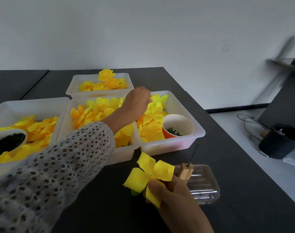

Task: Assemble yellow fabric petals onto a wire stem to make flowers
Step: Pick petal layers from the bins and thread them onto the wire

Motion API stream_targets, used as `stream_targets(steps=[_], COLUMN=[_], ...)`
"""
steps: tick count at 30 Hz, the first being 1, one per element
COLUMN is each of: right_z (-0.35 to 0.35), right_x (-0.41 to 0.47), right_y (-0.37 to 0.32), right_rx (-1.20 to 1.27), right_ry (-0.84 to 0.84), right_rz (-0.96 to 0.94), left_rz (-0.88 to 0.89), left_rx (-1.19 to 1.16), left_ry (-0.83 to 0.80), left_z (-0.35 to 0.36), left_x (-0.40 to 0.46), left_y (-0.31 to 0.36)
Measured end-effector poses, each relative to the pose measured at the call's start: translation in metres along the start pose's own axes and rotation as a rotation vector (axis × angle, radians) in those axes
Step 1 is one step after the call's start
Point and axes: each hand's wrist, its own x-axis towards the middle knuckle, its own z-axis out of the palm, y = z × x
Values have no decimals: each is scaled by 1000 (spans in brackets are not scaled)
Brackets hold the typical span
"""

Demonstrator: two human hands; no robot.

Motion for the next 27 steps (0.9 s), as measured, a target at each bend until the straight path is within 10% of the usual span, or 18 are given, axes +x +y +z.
stream_targets(steps=[8,14,21,27], right_z=[1,6,14,21], right_x=[-11,-11,2,11], right_y=[-1,-2,5,0], right_rx=[-248,-385,-486,-379], right_ry=[8,211,279,281], right_rz=[-194,-279,-430,-543], left_rz=[-11,53,262,250], left_rx=[53,32,-406,-238], left_ry=[93,-447,-371,-660], left_z=[5,-12,-97,-120], left_x=[-3,-14,-81,-136], left_y=[-11,-5,28,37])
